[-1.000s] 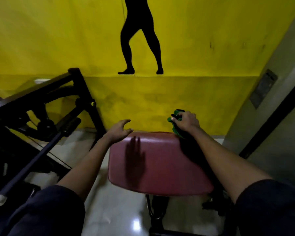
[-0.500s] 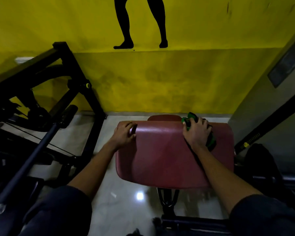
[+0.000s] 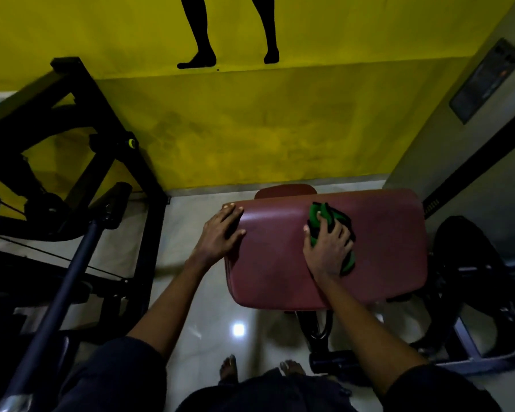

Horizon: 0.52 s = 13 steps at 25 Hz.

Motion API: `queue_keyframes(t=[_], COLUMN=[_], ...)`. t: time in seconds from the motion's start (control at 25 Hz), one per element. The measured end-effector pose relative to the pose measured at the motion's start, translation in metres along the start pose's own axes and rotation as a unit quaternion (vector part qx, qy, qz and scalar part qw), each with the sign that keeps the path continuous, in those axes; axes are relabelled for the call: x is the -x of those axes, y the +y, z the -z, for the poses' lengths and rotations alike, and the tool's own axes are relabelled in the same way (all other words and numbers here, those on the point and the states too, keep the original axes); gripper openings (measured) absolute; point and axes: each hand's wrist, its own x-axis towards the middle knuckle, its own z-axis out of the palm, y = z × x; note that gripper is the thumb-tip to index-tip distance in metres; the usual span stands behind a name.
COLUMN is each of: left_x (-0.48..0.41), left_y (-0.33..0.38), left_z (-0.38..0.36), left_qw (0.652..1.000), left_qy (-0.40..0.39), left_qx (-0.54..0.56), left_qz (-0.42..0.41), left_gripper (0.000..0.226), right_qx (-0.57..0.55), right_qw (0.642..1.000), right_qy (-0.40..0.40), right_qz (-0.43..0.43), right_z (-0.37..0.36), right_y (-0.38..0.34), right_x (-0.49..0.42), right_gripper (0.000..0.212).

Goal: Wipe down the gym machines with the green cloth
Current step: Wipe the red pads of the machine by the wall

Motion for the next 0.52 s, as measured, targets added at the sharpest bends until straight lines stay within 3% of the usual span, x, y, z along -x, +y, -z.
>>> queue_keyframes(t=[0.12,0.28,0.52], left_x=[0.003,0.010,-0.003], left_y=[-0.025,-0.036,-0.051], left_z=[0.006,0.022,0.034], left_qw=[0.999,0.976,0.972], left_qy=[0.005,-0.032,-0.115], left_qx=[0.047,0.208,0.191], left_qz=[-0.004,0.052,0.068], left_gripper=[0.060,0.066,0.066], right_qx=[-0.005,-0.022,0.003], right_qw=[1.000,1.000,1.000], right_qy=[-0.002,-0.004,-0.022], right_qz=[0.006,0.019,0.018], right_z=[-0.013,-0.017,-0.010], right_y=[-0.020,-0.051,-0.103], right_x=[0.036,0.037,0.002], right_gripper=[0.050,0.048,0.040])
